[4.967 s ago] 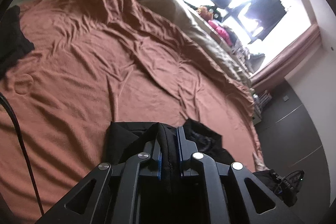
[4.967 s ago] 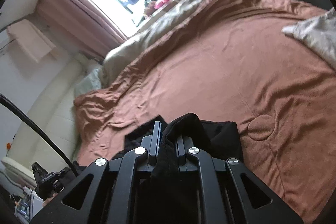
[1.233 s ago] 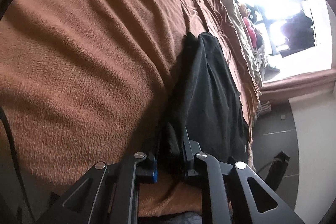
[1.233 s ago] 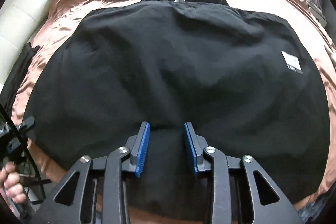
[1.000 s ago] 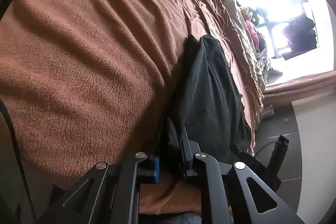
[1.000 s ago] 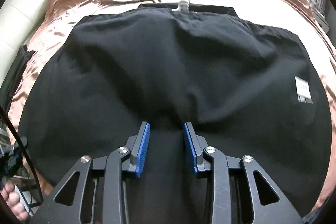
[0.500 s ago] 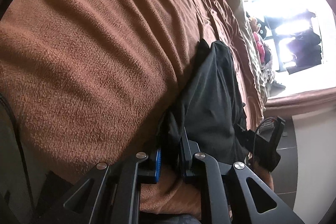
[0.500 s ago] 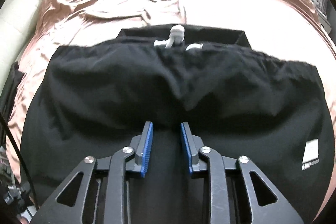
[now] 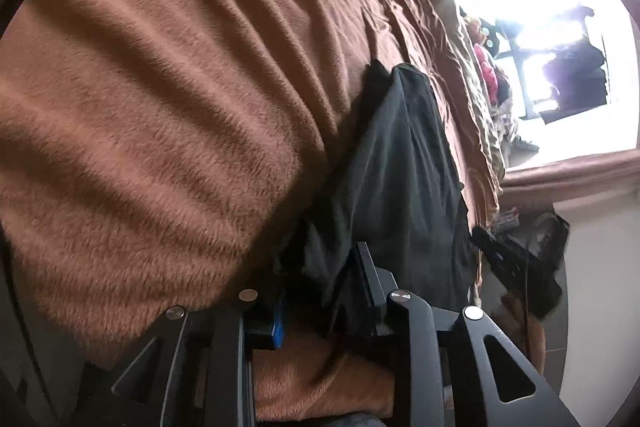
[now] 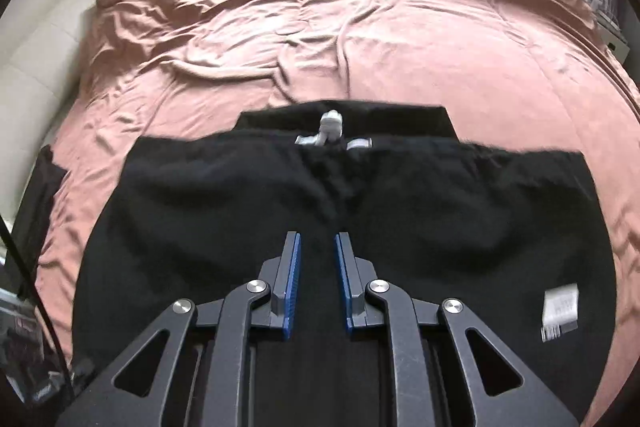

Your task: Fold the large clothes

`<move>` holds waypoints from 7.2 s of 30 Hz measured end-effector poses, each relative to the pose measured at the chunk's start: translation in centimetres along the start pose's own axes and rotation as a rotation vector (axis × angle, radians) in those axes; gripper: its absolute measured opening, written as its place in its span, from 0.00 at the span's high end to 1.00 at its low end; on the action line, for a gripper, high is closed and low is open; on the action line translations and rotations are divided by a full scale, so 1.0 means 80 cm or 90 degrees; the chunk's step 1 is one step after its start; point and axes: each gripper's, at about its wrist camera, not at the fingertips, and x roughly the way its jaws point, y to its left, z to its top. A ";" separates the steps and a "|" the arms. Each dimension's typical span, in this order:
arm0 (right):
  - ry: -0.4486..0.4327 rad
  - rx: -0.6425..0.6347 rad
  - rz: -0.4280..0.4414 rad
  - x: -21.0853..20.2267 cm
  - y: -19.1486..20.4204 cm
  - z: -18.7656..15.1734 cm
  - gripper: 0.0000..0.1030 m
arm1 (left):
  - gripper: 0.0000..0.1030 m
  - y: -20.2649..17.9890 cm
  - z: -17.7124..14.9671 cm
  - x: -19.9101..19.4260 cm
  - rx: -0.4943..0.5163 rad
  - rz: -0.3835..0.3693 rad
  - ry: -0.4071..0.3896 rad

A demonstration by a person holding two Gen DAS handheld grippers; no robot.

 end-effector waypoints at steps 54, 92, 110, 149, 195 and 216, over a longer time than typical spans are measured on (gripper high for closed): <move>-0.163 0.256 0.211 -0.210 -0.261 -0.265 0.40 | 0.95 -0.431 -0.188 0.042 0.471 -0.159 0.115; -0.171 0.368 0.302 -0.139 -0.334 -0.261 0.92 | 0.36 -0.273 -0.171 0.173 0.426 0.138 0.220; -0.150 0.337 0.162 -0.125 -0.337 -0.300 0.93 | 0.60 -0.290 -0.210 0.193 0.493 0.142 0.229; -0.021 0.174 0.113 -0.049 -0.344 -0.037 0.21 | 0.39 -0.340 -0.054 0.324 0.412 0.101 0.203; -0.004 0.302 0.381 0.008 -0.447 -0.048 0.21 | 0.39 -0.337 -0.070 0.320 0.422 0.079 0.231; 0.013 0.274 0.333 0.034 -0.437 -0.015 0.21 | 0.39 -0.327 -0.071 0.326 0.405 0.058 0.254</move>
